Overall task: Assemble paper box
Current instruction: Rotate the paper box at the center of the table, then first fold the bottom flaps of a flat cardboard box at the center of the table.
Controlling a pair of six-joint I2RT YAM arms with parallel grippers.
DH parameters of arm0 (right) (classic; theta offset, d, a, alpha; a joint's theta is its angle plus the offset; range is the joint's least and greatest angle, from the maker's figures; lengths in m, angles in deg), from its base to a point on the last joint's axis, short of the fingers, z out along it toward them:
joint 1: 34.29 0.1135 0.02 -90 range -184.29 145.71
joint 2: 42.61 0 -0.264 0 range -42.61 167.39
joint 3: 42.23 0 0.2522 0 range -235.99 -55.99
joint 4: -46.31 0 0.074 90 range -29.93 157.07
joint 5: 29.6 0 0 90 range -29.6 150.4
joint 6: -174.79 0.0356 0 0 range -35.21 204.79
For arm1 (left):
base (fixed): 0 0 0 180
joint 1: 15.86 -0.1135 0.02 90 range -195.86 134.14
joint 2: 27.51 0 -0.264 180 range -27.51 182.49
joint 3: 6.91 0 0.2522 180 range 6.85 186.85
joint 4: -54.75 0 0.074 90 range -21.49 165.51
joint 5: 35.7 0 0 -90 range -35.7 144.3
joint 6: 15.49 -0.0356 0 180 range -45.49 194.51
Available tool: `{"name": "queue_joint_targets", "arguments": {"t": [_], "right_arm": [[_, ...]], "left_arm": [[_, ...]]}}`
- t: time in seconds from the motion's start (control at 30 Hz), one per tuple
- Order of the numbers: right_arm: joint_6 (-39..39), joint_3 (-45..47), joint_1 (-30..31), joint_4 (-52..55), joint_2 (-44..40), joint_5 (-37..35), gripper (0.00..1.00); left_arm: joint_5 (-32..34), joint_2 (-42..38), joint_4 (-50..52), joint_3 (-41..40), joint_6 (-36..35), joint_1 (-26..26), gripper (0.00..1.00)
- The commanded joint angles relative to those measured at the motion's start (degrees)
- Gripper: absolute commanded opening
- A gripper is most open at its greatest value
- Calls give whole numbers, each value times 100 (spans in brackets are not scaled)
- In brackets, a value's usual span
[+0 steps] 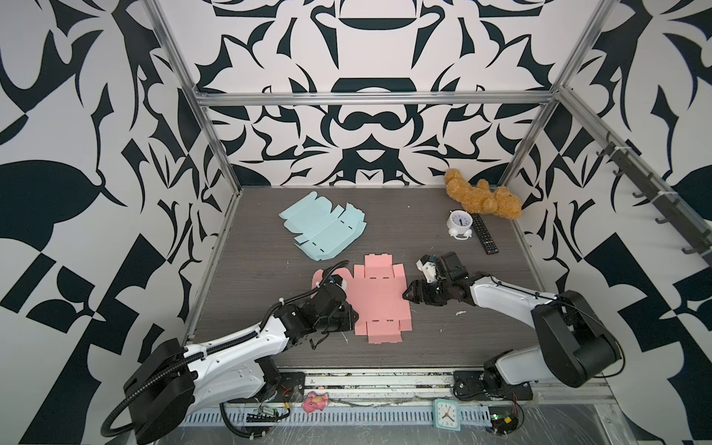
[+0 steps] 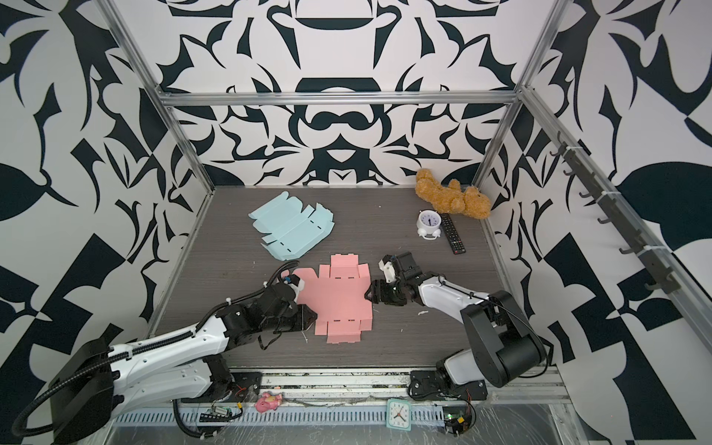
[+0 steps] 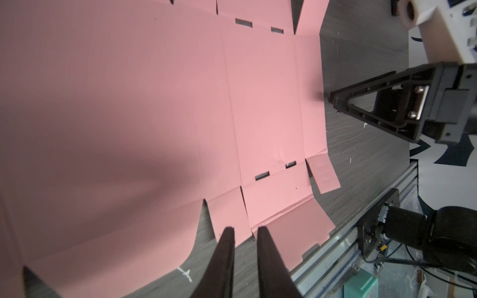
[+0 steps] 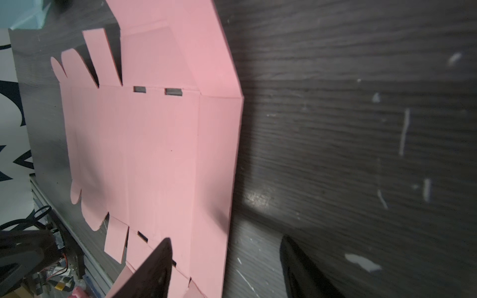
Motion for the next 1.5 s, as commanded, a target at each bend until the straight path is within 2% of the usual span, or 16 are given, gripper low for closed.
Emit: {"name": "queue_joint_targets", "arguments": {"t": [0.0,0.1,0.4,0.73,1.17,1.47], "right_arm": [[157,-62,-6,-81,201,69,66],[209,-79,72,-83,200,18,65],[328,-86,269,-193,327,-50,63],[470,-70,281,-484,436,149,52],[631,-8,275,-843,517,278,25],[739,-3,275,-906,375,266,14]], "left_arm": [[-636,458,-287,227,-439,-462,21],[-809,819,-462,346,-604,-652,20],[-661,1433,-702,379,-714,-658,16],[-741,1769,-1024,184,-546,-658,15],[-992,2252,-1469,114,-365,-658,15],[-1042,2377,-1575,113,-336,-658,15]]}}
